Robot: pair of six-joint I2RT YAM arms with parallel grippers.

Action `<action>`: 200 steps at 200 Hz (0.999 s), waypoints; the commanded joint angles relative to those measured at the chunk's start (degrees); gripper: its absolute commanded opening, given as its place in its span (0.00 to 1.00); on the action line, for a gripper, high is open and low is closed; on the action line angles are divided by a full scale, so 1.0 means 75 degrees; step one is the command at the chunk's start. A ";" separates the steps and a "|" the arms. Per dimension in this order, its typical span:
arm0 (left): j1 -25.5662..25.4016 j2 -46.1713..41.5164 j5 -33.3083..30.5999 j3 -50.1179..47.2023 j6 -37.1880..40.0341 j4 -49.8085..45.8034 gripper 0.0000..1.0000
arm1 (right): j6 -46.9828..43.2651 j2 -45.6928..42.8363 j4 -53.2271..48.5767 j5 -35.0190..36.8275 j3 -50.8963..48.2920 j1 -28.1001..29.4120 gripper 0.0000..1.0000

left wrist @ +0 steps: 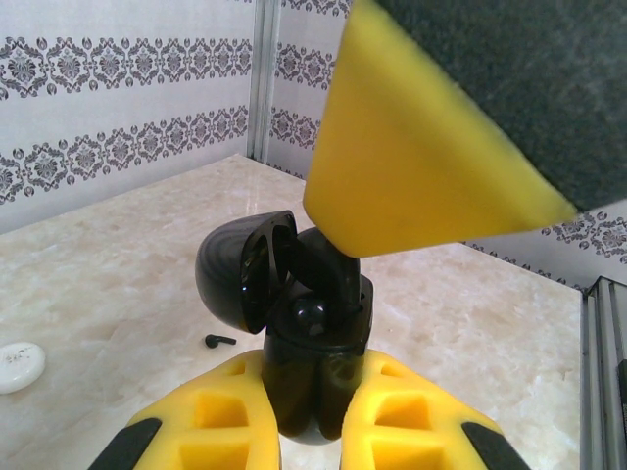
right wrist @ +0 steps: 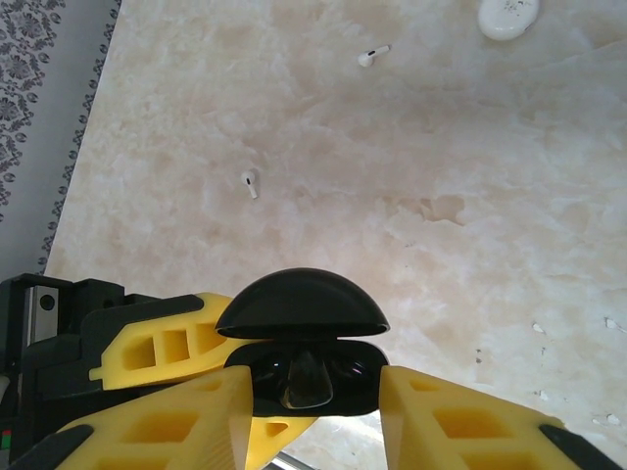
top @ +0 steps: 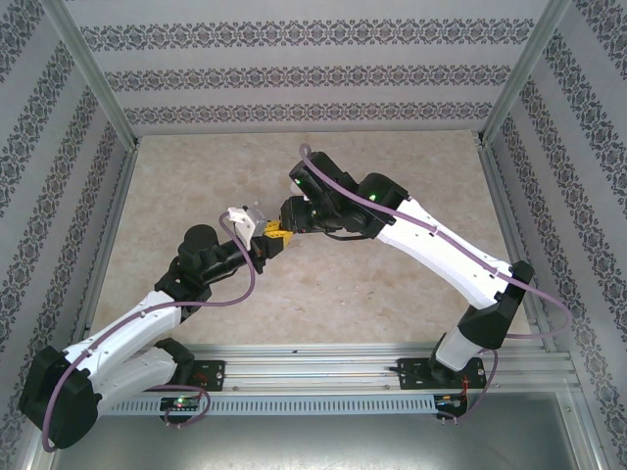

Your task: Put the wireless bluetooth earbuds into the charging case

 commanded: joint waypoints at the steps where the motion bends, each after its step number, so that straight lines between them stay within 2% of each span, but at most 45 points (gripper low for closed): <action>1: -0.0094 -0.0052 -0.0068 0.0055 0.0071 0.0085 0.00 | 0.0160 -0.0077 -0.0019 -0.0039 0.0002 0.0097 0.37; 55: -0.0087 -0.0034 -0.0063 0.0044 0.0106 0.0086 0.00 | 0.0208 0.0099 -0.0010 -0.0197 0.0091 0.0168 0.33; 200: -0.0087 -0.0025 0.0021 0.0038 0.0106 0.0080 0.00 | -0.0095 0.0589 -0.0135 -0.0222 0.0651 0.0155 0.32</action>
